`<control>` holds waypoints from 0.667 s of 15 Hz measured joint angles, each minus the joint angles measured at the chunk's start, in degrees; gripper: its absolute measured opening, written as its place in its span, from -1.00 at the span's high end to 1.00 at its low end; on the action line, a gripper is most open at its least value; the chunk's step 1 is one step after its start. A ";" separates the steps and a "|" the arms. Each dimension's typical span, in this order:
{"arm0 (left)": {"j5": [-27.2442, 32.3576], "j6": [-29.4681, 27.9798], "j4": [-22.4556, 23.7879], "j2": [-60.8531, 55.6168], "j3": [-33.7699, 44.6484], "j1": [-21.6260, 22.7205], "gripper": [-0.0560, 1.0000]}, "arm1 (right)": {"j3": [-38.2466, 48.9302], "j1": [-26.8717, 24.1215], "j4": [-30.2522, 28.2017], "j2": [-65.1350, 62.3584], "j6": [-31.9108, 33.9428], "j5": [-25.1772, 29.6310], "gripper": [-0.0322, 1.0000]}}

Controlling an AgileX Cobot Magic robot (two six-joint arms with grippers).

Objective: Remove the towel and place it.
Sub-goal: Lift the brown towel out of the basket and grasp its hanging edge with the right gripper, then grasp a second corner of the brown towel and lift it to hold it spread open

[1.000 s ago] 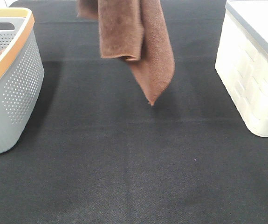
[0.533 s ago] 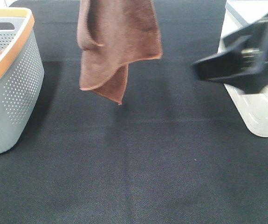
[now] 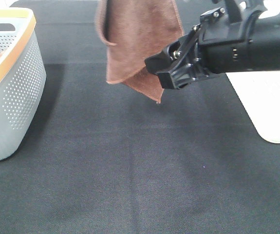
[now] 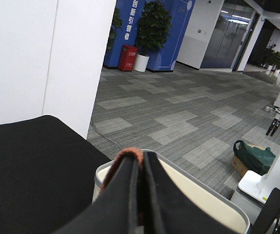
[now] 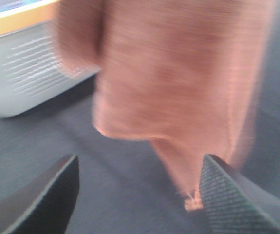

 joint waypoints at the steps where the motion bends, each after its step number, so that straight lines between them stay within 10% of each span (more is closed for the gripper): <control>1: 0.00 0.00 0.00 0.00 0.00 0.00 0.89 | -0.06 0.00 0.23 0.97 0.00 -1.60 -0.35; 10: 0.06 0.00 -0.34 0.11 0.00 0.00 0.89 | -4.70 0.00 0.40 5.56 0.00 -1.15 -0.09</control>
